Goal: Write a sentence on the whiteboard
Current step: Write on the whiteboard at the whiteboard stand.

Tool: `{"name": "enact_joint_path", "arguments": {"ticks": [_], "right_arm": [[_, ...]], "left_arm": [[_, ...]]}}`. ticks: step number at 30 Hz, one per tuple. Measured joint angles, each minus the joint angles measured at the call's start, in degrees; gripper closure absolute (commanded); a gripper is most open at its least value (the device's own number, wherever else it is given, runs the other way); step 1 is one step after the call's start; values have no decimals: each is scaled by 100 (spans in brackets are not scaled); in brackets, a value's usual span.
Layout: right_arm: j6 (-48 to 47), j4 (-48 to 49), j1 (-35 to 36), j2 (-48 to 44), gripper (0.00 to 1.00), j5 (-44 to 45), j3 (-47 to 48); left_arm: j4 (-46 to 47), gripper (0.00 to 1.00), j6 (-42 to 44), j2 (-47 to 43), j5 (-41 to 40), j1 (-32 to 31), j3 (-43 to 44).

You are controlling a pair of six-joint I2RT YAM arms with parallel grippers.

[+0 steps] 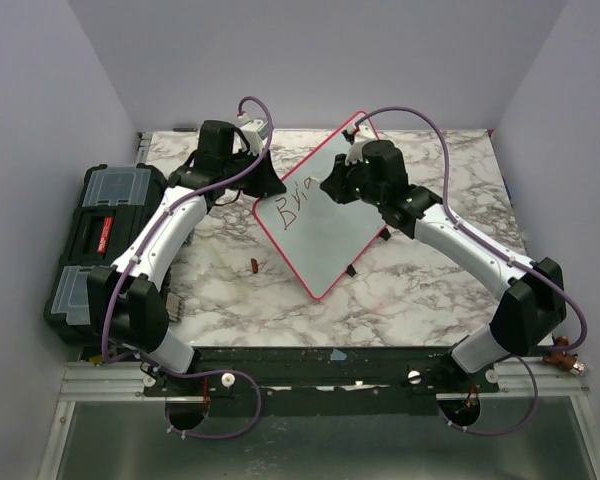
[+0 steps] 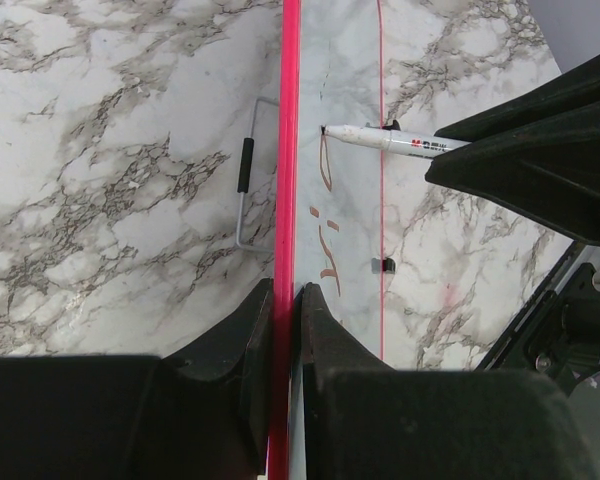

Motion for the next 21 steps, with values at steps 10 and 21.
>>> {"name": "enact_joint_path", "arguments": {"ticks": [10,21], "right_arm": [[4,-4,0,-131,99,-59,-249],[24,-70,0,-304,99,-140,-553]], "left_arm": [[-2,100,0,0,0,0,0],[0,100,0,0,-7,4,-13]]}}
